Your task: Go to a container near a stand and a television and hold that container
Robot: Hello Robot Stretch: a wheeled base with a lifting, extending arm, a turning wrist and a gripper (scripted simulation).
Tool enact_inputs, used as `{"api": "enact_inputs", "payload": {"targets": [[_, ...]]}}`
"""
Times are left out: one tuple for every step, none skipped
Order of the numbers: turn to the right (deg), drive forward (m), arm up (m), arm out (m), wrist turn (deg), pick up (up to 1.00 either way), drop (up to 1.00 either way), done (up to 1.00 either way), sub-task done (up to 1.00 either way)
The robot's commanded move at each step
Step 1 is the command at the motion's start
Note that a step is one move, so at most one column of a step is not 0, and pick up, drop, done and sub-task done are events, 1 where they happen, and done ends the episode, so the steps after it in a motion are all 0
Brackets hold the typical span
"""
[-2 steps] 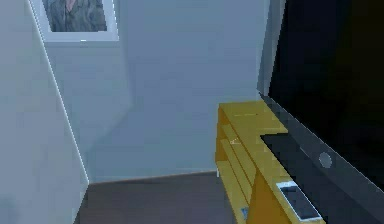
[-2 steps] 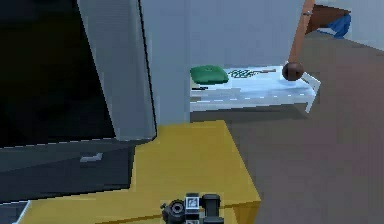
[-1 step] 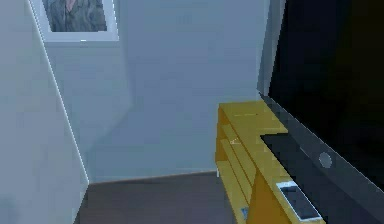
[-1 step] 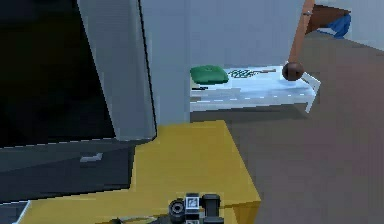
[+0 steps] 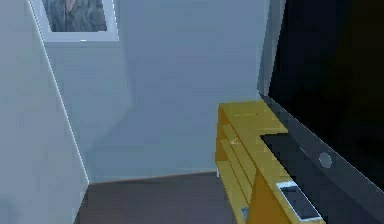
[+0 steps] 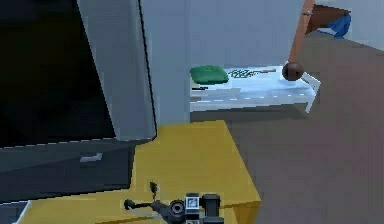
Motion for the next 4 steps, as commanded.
{"api": "enact_inputs", "payload": {"targets": [[0.0, 0.0, 0.0, 0.0, 45.0, 0.0, 0.0, 0.0, 0.0], [0.0, 0.0, 0.0, 0.0, 18.0, 0.0, 0.0, 0.0, 0.0], [0.0, 0.0, -0.3, 0.0, 0.0, 0.0, 0.0, 0.0, 0.0], [0.0, 0.0, 0.0, 0.0, 0.0, 1.0, 0.0, 0.0, 0.0]]}}
